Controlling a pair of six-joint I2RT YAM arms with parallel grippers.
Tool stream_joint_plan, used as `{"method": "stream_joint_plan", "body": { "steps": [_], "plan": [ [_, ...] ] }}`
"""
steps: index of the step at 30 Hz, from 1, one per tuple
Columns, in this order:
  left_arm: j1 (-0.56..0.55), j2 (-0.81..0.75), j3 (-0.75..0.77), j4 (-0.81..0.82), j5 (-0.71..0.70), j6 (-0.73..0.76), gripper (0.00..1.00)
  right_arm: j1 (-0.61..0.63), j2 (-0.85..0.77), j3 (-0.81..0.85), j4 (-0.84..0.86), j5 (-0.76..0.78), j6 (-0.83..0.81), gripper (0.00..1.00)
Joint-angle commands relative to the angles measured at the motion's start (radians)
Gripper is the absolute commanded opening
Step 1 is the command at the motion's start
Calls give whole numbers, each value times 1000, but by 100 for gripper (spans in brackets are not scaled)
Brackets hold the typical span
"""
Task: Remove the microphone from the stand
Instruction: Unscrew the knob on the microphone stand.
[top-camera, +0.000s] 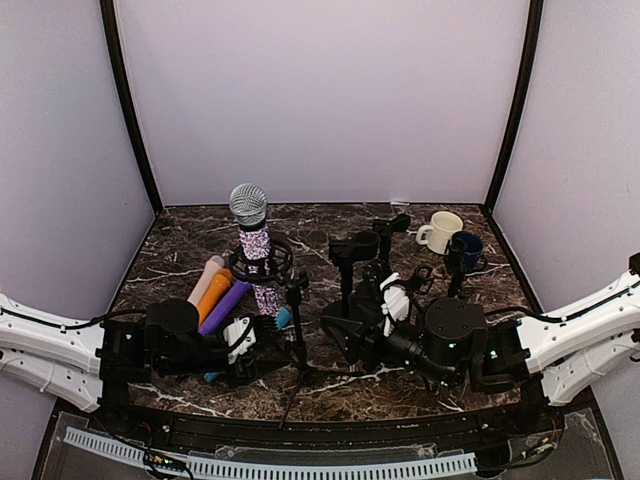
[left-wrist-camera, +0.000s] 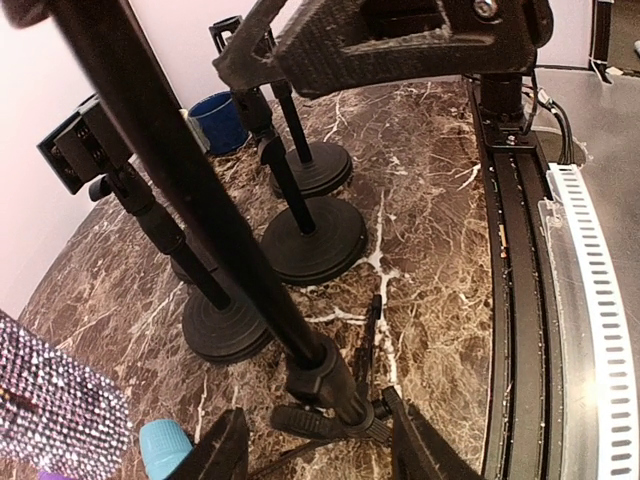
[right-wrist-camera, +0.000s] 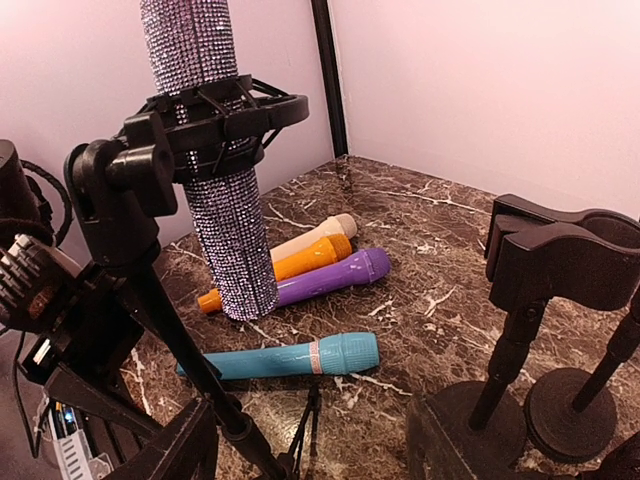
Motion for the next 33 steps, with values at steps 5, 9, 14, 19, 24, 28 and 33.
{"method": "stream_joint_plan", "body": {
  "steps": [5, 9, 14, 19, 24, 28, 33],
  "plan": [
    [40, 47, 56, 1, 60, 56, 51, -10, -10, 3, 33, -6, 27, 65],
    [45, 72, 66, -11, 75, 78, 51, -11, -15, -5, 35, -3, 33, 65],
    [46, 85, 66, -13, 68, 77, 50, -13, -22, -8, 33, -1, 35, 65],
    [45, 93, 68, -24, 67, 74, 41, -15, -28, -16, 35, 1, 39, 64],
    [46, 97, 66, -21, 61, 70, 37, -16, -36, -21, 39, 4, 43, 64],
    [46, 99, 68, -25, 49, 70, 33, -16, -41, -25, 39, 5, 44, 63],
    [46, 105, 71, -37, 50, 61, 25, -16, -45, -29, 41, 8, 46, 63]
  ]
}}
